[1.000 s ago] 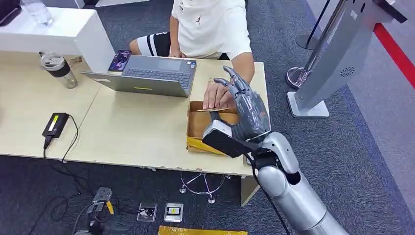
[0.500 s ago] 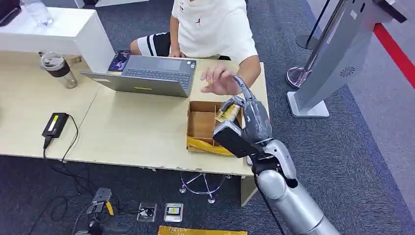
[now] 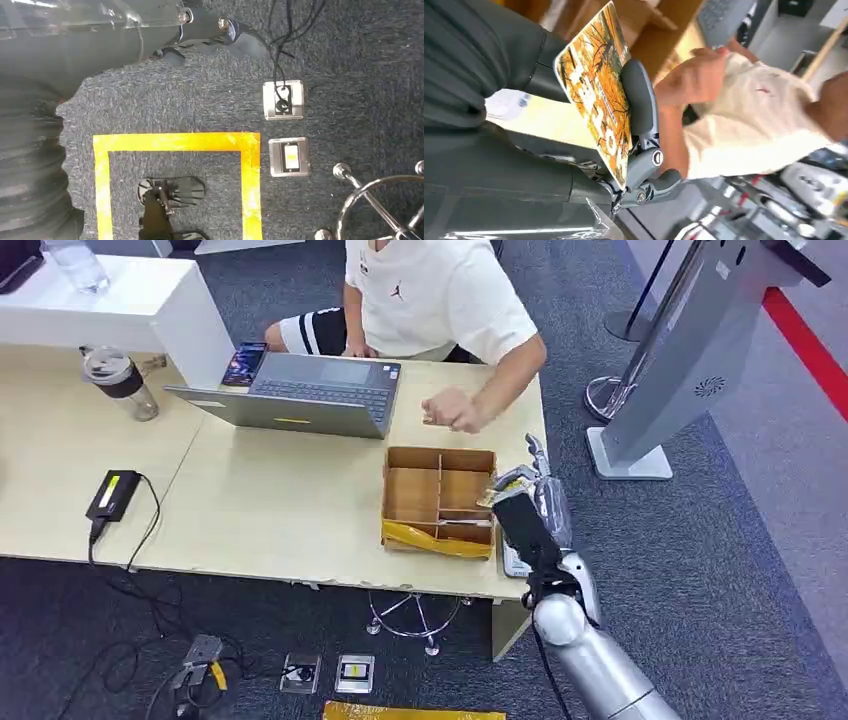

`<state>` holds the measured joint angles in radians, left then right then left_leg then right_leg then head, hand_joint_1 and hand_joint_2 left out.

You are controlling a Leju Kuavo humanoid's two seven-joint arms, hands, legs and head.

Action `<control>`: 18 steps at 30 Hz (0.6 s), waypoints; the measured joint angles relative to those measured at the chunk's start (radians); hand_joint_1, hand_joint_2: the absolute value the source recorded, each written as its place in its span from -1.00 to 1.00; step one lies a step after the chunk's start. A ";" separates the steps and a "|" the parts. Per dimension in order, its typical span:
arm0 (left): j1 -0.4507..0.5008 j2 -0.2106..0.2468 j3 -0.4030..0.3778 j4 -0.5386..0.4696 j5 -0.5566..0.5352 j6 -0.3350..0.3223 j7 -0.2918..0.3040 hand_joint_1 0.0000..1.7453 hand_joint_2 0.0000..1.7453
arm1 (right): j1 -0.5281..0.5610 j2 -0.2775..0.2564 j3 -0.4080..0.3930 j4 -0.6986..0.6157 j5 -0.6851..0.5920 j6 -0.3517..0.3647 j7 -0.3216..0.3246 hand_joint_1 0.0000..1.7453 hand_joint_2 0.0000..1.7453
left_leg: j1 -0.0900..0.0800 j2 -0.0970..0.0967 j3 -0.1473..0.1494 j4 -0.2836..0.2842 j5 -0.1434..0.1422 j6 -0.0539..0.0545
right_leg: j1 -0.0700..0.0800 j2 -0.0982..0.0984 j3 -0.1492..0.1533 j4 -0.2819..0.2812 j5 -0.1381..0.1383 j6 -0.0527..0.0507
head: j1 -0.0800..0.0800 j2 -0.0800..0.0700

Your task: Pass the card to the sensor for recognition and then transmit it.

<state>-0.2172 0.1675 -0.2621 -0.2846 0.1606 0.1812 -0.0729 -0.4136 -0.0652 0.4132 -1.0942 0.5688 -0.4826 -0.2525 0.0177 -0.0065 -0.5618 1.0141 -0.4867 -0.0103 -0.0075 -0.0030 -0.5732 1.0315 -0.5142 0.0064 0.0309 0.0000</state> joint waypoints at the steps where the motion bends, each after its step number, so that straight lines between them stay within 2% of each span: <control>1: 0.003 0.000 0.000 0.000 0.000 0.000 0.000 -1.00 1.00 | 0.000 0.000 -0.003 0.031 -0.020 -0.002 -0.007 1.00 1.00 | 0.000 0.000 0.000 0.000 0.000 0.000 | 0.000 0.000 0.000 0.000 0.000 0.000 | 0.000 0.000; 18: 0.015 0.002 0.001 0.000 0.002 0.006 -0.001 -1.00 1.00 | -0.020 0.003 -0.034 0.343 -0.230 -0.034 -0.100 1.00 1.00 | 0.000 0.000 0.000 0.000 0.000 0.000 | 0.000 0.000 0.000 0.000 0.000 0.000 | 0.000 0.000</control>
<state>-0.2020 0.1694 -0.2609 -0.2846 0.1621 0.1869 -0.0736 -0.4334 -0.0622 0.3796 -0.7516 0.3388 -0.5161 -0.3525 0.0177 -0.0064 -0.5619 1.0141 -0.4867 -0.0103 -0.0075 -0.0028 -0.5737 1.0314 -0.5142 0.0064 0.0309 0.0000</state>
